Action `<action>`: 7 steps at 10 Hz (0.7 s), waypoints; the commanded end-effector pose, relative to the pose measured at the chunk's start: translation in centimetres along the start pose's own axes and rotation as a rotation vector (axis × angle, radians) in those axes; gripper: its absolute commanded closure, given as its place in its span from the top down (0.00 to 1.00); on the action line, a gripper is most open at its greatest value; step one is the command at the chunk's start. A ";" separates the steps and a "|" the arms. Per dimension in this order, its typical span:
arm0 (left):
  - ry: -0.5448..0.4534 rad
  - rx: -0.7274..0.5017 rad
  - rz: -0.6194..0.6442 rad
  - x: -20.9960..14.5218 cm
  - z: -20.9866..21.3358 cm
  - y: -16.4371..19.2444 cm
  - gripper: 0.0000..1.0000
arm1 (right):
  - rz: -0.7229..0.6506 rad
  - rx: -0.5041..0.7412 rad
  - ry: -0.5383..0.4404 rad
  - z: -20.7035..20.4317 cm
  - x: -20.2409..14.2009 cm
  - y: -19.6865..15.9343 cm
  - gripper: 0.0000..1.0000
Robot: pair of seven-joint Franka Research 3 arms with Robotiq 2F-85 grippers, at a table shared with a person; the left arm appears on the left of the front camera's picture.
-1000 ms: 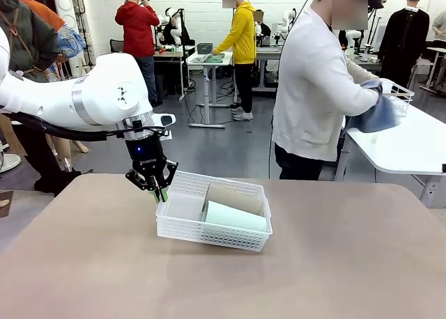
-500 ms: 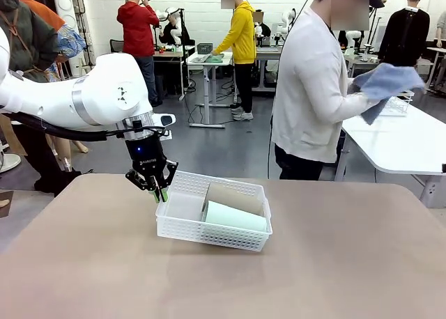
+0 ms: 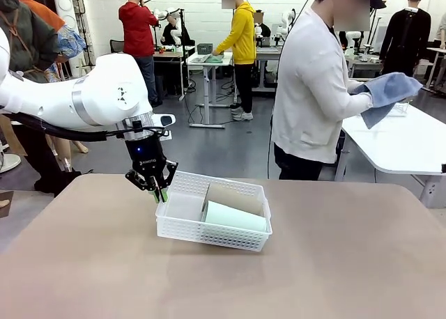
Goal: Clean and organize the cups into the basket.
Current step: Pick up the Reusable plastic cup from the right side of the table and stack it inside the Organizing basket in the center of the table.
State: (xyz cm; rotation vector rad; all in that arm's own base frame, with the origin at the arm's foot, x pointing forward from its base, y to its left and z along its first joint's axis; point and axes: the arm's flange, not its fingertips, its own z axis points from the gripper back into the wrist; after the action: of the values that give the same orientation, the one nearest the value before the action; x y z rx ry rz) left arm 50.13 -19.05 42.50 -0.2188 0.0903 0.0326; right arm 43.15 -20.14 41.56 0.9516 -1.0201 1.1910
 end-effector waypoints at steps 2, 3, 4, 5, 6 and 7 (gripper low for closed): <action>-0.010 -0.001 0.002 -0.1 0.0 -0.1 0.00 | -0.009 -0.005 0.000 -0.2 0.0 0.4 1.00; -0.010 -0.001 0.002 -0.1 0.0 -0.1 0.00 | -0.009 -0.005 0.000 -0.2 0.0 0.4 1.00; -0.010 -0.001 0.002 -0.1 0.0 -0.1 0.00 | -0.009 -0.005 0.000 -0.2 0.0 0.4 1.00; -0.010 -0.001 0.002 -0.1 0.0 -0.1 0.00 | -0.009 -0.005 0.000 -0.2 0.0 0.4 1.00; -0.010 -0.001 0.002 -0.1 0.0 -0.1 0.00 | -0.009 -0.005 0.000 -0.2 0.0 0.4 1.00; -0.010 -0.001 0.002 -0.1 0.0 -0.1 0.00 | -0.009 -0.005 0.000 -0.2 0.0 0.4 1.00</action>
State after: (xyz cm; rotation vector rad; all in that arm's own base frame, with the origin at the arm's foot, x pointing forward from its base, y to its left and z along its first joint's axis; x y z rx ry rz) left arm 50.13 -19.05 42.50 -0.2188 0.0903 0.0326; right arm 43.15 -20.14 41.56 0.9516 -1.0201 1.1910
